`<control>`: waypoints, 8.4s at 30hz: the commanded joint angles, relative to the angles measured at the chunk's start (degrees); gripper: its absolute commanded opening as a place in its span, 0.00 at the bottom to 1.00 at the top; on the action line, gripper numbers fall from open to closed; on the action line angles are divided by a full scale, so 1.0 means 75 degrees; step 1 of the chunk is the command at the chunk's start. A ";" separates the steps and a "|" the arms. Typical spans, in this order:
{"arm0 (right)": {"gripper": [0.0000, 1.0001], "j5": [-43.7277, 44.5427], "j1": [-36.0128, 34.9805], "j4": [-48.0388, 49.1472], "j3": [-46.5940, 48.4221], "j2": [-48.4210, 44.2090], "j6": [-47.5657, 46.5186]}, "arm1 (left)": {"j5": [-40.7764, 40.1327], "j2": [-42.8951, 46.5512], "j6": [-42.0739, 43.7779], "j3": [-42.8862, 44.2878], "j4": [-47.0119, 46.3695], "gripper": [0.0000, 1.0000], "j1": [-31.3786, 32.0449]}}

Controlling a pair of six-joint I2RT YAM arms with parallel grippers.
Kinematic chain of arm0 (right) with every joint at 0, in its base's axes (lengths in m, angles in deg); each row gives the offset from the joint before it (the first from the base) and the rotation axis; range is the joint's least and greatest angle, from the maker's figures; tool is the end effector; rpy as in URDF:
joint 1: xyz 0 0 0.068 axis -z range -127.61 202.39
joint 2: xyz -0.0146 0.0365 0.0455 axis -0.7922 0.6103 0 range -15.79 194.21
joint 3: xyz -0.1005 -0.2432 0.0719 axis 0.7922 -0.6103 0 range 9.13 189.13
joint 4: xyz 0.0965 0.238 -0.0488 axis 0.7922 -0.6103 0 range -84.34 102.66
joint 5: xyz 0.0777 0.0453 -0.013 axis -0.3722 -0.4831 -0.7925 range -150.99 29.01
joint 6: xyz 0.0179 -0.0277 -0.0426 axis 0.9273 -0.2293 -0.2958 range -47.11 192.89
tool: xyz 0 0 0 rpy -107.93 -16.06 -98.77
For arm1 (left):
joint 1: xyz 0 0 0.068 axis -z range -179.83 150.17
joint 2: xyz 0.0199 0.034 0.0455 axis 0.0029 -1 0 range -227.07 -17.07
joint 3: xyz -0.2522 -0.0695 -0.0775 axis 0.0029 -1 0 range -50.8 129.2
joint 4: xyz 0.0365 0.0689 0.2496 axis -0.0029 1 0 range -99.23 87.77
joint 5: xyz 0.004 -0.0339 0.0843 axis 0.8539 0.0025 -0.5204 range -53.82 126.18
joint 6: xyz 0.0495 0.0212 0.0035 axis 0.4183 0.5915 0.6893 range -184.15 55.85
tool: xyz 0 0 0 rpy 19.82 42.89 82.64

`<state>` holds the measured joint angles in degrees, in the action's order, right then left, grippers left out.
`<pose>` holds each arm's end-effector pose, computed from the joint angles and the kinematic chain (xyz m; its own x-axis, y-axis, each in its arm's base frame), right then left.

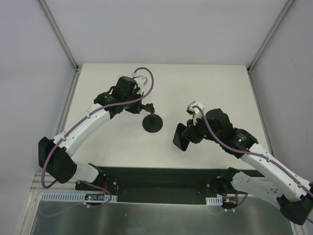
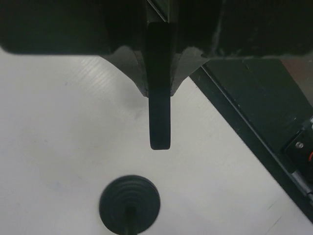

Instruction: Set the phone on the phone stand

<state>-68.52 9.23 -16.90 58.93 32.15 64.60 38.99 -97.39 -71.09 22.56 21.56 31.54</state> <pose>0.1302 0.1284 0.3267 -0.2255 -0.4075 -0.8849 -0.8037 0.5912 -0.0674 0.2662 -0.1643 0.3366 -0.5858 0.2157 -0.7812 0.4858 0.8650 -0.1254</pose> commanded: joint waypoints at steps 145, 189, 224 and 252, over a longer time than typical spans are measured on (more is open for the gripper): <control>0.01 -0.2921 -0.1840 0.8418 -0.2433 -0.0814 0.2594 | 0.5591 0.3560 -0.2285 -0.1790 -0.4703 0.61 0.2204; 0.55 -0.1425 -0.1887 0.5878 -0.1801 -0.0241 0.1775 | 0.5232 0.2844 -0.2065 -0.0830 -0.3068 0.00 0.1172; 0.86 0.3300 -0.2249 0.0414 0.2781 0.3603 0.3566 | -0.3034 0.5669 0.0175 -0.2304 -0.2334 0.00 0.0879; 0.40 0.5152 -0.2718 -0.1203 0.4833 0.5642 0.3802 | -0.3282 0.6232 0.0011 -0.3243 -0.2945 0.00 0.0879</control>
<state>-32.37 -11.18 -25.32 92.06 73.50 94.96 14.88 -51.51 -70.87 -2.22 5.95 38.67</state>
